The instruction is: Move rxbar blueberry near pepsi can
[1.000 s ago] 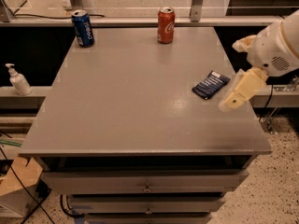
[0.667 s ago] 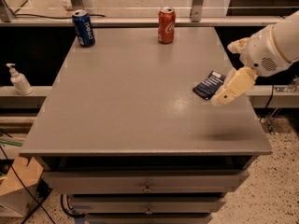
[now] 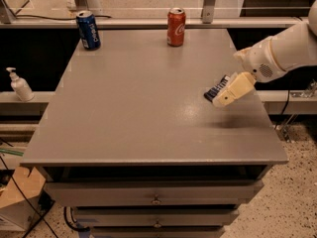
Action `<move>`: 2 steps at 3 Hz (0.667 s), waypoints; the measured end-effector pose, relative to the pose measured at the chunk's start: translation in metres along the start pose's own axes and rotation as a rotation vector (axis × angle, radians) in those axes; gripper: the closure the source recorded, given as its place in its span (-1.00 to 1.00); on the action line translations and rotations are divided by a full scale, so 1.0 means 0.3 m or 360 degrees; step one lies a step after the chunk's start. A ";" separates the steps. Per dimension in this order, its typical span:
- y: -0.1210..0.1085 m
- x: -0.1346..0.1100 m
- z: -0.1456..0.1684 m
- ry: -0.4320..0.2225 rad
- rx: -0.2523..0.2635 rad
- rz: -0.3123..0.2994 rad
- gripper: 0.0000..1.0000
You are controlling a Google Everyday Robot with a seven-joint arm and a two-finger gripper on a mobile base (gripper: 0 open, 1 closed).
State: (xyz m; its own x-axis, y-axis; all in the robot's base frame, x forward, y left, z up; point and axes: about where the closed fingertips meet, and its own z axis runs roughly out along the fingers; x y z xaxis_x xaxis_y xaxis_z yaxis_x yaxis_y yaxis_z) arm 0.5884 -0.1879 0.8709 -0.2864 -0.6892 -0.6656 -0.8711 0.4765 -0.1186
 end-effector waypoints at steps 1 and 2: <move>-0.050 0.058 0.081 -0.0004 0.0008 0.0074 -1.00; -0.081 0.106 0.138 0.0000 0.0011 0.0127 -1.00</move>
Offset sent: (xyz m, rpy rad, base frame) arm 0.0414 -0.0215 -0.0719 0.0409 0.0556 -0.1031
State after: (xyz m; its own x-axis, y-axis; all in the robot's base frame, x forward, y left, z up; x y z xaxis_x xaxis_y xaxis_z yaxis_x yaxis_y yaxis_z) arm 0.6169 -0.1989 0.8222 -0.3547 -0.6490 -0.6730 -0.8427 0.5337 -0.0706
